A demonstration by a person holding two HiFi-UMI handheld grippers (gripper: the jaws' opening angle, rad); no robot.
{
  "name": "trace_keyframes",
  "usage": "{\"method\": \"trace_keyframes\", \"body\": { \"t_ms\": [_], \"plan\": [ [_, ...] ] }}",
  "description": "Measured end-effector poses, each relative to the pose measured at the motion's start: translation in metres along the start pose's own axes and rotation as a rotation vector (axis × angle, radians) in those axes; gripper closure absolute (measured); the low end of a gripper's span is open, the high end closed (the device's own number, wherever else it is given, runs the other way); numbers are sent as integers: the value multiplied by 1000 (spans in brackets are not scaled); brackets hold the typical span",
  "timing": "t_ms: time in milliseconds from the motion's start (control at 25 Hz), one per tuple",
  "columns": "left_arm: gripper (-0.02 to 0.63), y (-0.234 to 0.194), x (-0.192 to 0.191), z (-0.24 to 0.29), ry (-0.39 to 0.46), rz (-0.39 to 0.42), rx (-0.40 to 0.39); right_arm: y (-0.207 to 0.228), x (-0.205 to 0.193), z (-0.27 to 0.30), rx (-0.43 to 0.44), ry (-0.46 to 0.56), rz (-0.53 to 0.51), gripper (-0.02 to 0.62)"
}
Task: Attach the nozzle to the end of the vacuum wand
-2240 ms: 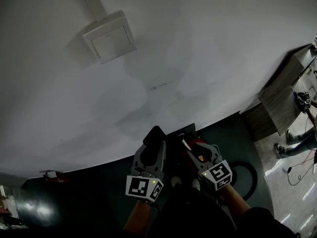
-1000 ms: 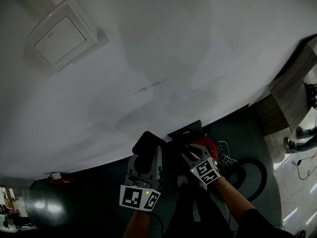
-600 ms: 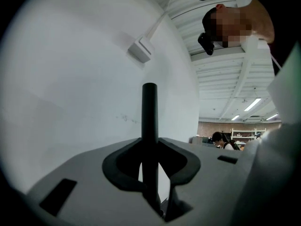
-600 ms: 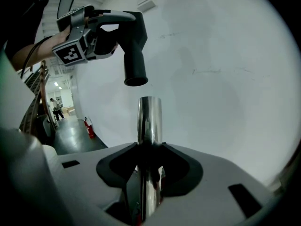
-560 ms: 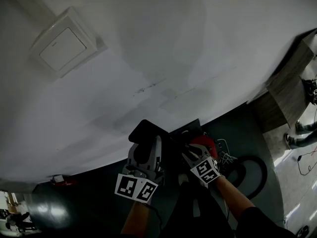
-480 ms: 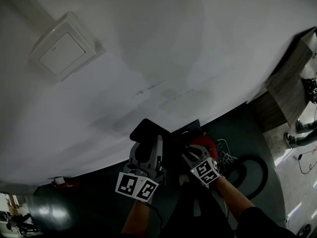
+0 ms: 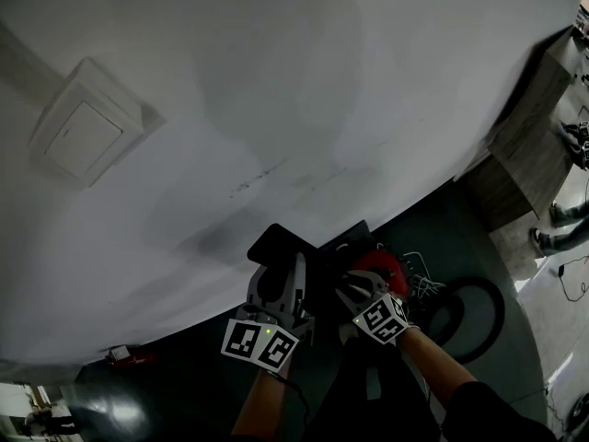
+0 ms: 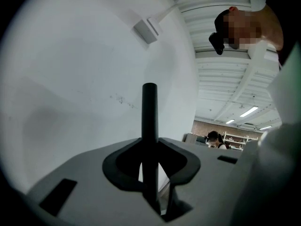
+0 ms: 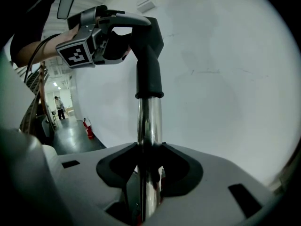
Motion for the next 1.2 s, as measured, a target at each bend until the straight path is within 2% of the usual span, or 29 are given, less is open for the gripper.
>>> {"method": "trace_keyframes", "body": {
  "t_ms": [560,640,760,840,1200],
  "plan": [
    [522,-12,-7,5,-14,-46,11,1,-1,0,11,5,-4,436],
    [522,-10,-7,5,-14,-27,-1,2,-1,1,12,0,-1,437],
    [522,2,-8,-1,-3,48,-18,3,-1,3,16,-6,3,437],
    [522,5,-9,-1,0,62,-19,3,-1,3,17,-6,2,437],
    [522,-17,-9,14,-43,-58,-34,3,-3,1,21,-1,-12,437]
  ]
}}
Point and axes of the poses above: the fingertips, and each gripper's own axes: z forward along the fingers, y to its right, x out of its top, the point moved 10 cm from there along -z, backward along the fingers, and after that the axes turned 14 degrees about x, right-handed, at the moved point
